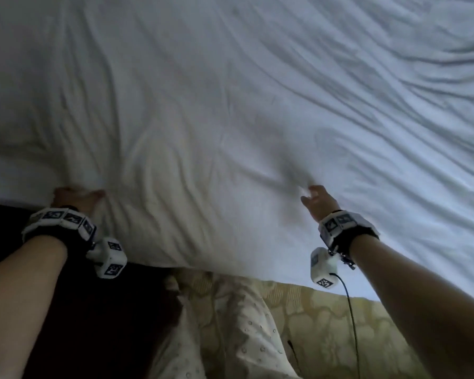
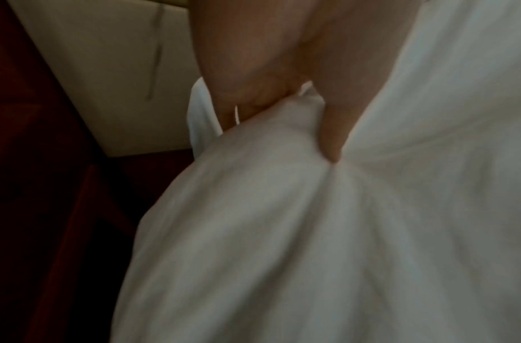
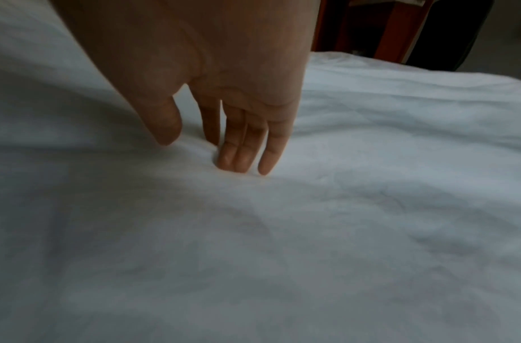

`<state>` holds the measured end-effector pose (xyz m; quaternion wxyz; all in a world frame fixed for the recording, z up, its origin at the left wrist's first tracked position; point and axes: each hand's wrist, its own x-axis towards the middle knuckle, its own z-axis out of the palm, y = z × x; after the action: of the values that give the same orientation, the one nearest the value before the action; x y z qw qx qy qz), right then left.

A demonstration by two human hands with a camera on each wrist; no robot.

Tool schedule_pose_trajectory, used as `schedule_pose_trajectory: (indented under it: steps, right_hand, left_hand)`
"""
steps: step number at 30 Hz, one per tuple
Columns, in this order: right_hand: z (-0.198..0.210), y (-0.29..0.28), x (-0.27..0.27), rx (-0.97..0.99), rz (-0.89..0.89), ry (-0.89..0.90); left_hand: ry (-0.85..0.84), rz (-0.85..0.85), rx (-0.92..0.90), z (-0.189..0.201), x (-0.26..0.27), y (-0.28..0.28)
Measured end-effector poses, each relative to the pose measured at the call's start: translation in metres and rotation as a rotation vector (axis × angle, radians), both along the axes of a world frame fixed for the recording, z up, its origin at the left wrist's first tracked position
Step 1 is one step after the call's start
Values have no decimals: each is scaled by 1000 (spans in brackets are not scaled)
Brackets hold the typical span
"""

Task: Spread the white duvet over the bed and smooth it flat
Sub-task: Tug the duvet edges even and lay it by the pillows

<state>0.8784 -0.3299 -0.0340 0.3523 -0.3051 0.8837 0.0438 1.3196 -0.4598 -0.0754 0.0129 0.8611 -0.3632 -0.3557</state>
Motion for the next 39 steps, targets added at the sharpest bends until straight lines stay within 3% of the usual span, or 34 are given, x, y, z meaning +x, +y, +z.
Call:
schedule_pose_trajectory:
  steps: [2, 6, 12, 14, 16, 19, 22, 25, 28, 31, 35, 37, 39]
  right_hand:
    - [16, 2, 22, -20, -98, -23]
    - [61, -15, 74, -107, -99, -84]
    - [133, -81, 163, -305, 70, -165]
    - [142, -100, 193, -330, 163, -167]
    - [144, -108, 223, -289, 294, -127]
    - [123, -98, 251, -162, 427, -158]
    - [87, -61, 259, 26, 447, -289]
    - [75, -38, 241, 126, 448, -247]
    - [93, -42, 215, 51, 396, -182]
    - [127, -61, 202, -9, 415, -103]
    - [164, -86, 230, -211, 380, -195]
    - [178, -98, 259, -332, 508, -258]
    - [194, -109, 292, -402, 774, -286]
  left_hand:
    - [53, -74, 64, 22, 0, -1]
    - [144, -134, 95, 90, 22, 0]
    - [270, -173, -177, 236, 71, -20]
    - [316, -186, -213, 262, 88, -22]
    - [309, -184, -182, 266, 112, -13]
    - [214, -139, -61, 231, 144, 12]
    - [117, -129, 50, 193, 159, 38]
    - [66, -136, 100, 177, 153, 44]
    - [47, -157, 153, 186, 136, 41]
    - [22, -192, 87, 191, 126, 37]
    - [99, -311, 41, 219, 100, 35]
    - [153, -405, 21, 233, 83, 37]
    - [188, -518, -13, 242, 75, 41]
